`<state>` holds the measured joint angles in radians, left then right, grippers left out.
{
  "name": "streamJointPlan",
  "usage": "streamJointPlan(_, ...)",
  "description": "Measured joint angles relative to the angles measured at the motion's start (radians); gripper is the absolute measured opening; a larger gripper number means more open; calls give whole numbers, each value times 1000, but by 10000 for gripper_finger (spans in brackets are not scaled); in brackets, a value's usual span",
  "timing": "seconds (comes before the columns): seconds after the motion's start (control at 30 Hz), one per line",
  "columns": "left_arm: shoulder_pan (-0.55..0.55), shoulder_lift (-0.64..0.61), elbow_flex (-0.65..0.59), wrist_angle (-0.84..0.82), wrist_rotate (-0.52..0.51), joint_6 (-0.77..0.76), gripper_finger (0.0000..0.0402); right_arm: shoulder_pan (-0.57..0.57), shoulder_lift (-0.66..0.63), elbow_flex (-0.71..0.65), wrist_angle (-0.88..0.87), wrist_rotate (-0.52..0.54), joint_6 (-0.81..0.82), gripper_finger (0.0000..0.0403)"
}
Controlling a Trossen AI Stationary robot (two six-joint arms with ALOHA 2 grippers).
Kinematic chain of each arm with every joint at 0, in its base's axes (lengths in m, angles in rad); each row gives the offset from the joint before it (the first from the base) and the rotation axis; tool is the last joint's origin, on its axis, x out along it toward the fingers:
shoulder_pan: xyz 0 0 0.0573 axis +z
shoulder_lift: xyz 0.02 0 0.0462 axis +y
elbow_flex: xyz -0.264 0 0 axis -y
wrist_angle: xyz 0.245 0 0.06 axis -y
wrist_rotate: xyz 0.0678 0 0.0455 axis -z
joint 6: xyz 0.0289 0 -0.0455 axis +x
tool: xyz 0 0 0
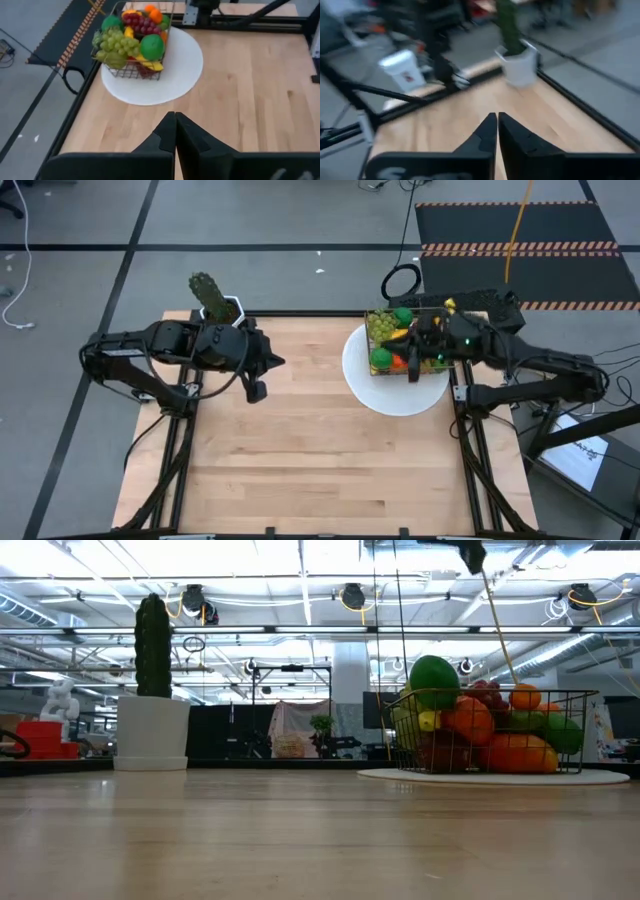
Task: Build produce basket
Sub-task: Return to Home Position
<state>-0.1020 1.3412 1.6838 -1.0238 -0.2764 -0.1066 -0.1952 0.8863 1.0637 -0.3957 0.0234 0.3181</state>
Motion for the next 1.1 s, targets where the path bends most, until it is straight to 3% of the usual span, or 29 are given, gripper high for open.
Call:
streamJointPlan(0.17, 7, -110, -221, 222, 48, 5, 2, 130, -12, -169, 343, 2, -138, 2)
streamJointPlan(0.33, -4, -220, -432, 444, 75, 18, 6, 211, -42, -336, 542, 3, -216, 1)
streamJointPlan(0.53, -4, -272, -538, 409, 75, 42, 2, 250, -110, -525, 721, 2, -227, 1)
streamJointPlan(0.67, -3, -297, -630, 520, 88, 116, 9, 251, -166, -636, 795, 0, -277, 1)
streamJointPlan(0.73, 1, -312, -712, 656, 118, 149, 9, 250, -200, -687, 804, 1, -299, 0)
streamJointPlan(0.9, 33, -376, -905, 944, 171, 92, 5, 250, -268, -797, 862, -1, -303, 0)
streamJointPlan(1.1, 71, -463, -1043, 992, 176, 82, 3, 255, -342, -875, 889, -28, -309, 0)
